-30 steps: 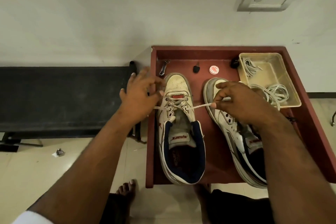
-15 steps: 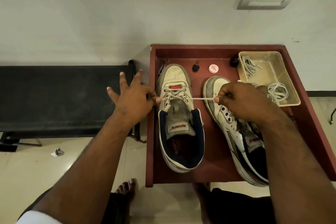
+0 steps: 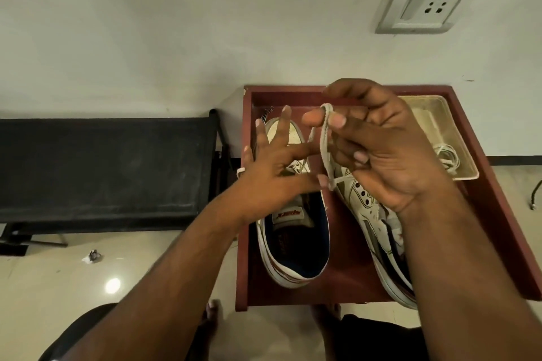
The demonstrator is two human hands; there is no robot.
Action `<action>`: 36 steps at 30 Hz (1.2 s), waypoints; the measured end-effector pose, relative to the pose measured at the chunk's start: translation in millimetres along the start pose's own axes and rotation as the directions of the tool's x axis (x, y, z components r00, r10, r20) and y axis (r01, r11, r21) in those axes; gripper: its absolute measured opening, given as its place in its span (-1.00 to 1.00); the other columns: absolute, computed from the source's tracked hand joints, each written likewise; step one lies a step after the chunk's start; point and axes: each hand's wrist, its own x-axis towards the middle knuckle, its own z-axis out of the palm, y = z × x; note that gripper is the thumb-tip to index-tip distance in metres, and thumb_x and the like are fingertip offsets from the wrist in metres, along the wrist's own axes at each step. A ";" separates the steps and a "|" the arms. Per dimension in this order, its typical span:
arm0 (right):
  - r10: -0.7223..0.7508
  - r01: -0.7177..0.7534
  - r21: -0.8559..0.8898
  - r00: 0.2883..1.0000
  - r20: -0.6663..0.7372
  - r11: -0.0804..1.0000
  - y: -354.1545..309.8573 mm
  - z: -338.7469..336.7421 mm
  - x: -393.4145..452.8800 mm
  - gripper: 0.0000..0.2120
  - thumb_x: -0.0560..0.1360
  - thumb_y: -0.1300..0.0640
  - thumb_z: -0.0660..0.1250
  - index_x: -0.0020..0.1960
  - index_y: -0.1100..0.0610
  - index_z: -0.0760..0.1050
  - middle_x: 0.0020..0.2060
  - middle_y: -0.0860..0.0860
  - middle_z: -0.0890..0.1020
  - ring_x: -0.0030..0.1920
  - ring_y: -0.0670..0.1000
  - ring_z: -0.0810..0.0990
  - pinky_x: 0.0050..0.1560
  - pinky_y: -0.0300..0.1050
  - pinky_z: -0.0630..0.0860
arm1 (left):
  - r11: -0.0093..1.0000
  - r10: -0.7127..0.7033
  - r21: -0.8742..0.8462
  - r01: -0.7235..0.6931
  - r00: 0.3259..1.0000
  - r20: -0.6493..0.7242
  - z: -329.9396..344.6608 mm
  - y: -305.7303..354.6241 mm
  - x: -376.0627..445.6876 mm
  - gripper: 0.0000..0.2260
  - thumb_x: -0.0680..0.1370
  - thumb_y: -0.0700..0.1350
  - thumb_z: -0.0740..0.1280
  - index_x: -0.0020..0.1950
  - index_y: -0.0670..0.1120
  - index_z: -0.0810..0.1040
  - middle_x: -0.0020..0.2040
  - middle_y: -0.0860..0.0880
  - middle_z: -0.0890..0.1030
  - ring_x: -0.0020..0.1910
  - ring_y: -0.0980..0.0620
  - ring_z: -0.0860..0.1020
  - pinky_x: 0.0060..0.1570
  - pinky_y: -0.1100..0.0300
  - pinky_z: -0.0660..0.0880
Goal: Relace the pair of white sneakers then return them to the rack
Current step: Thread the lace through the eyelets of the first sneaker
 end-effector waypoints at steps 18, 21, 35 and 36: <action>0.096 -0.111 -0.905 0.992 -0.078 0.411 46.7 -26.1 8.5 -0.72 0.40 -0.07 0.48 0.11 -0.21 0.62 0.39 -0.24 0.36 0.42 0.00 0.28 0.36 0.04 0.22 | 0.994 -0.068 -0.095 0.060 0.995 -0.078 -33.3 -8.6 -6.4 -0.67 0.54 0.10 0.30 -0.31 -0.08 0.52 0.49 0.25 0.29 0.55 0.21 0.04 0.53 -0.17 -0.08; 0.035 -0.099 -0.868 0.995 -0.093 0.486 50.1 -26.8 11.0 -0.91 0.41 -0.04 0.47 -0.13 -0.23 0.64 0.29 -0.28 0.48 0.34 -0.06 0.39 0.36 0.15 0.26 | 0.996 -0.091 0.002 0.092 0.992 -0.084 -40.6 -12.9 -8.4 -0.69 0.44 0.22 0.26 -0.29 0.02 0.59 0.48 0.33 0.18 0.55 0.18 -0.11 0.51 -0.21 -0.22; 0.153 -0.233 -0.759 0.972 -0.176 0.608 36.2 -13.3 5.2 -0.87 0.43 0.12 0.48 -0.04 -0.05 0.68 -0.19 -0.16 0.71 -0.15 -0.22 0.65 -0.07 -0.38 0.52 | 0.995 -0.095 0.027 0.099 0.988 -0.120 -36.1 -15.3 -3.5 -0.85 0.48 0.13 0.37 -0.21 0.12 0.65 0.56 0.18 0.18 0.58 0.09 -0.13 0.52 -0.17 -0.26; 0.112 -0.258 -0.755 0.964 -0.240 0.603 30.7 -20.9 4.0 -0.92 0.43 0.11 0.48 -0.10 -0.05 0.67 -0.24 -0.14 0.70 -0.19 -0.19 0.65 -0.12 -0.37 0.53 | 0.992 -0.121 0.024 0.125 0.982 -0.147 -43.0 -18.4 -5.0 -0.83 0.43 0.17 0.36 -0.23 0.12 0.64 0.56 0.20 0.17 0.57 0.12 -0.13 0.52 -0.16 -0.26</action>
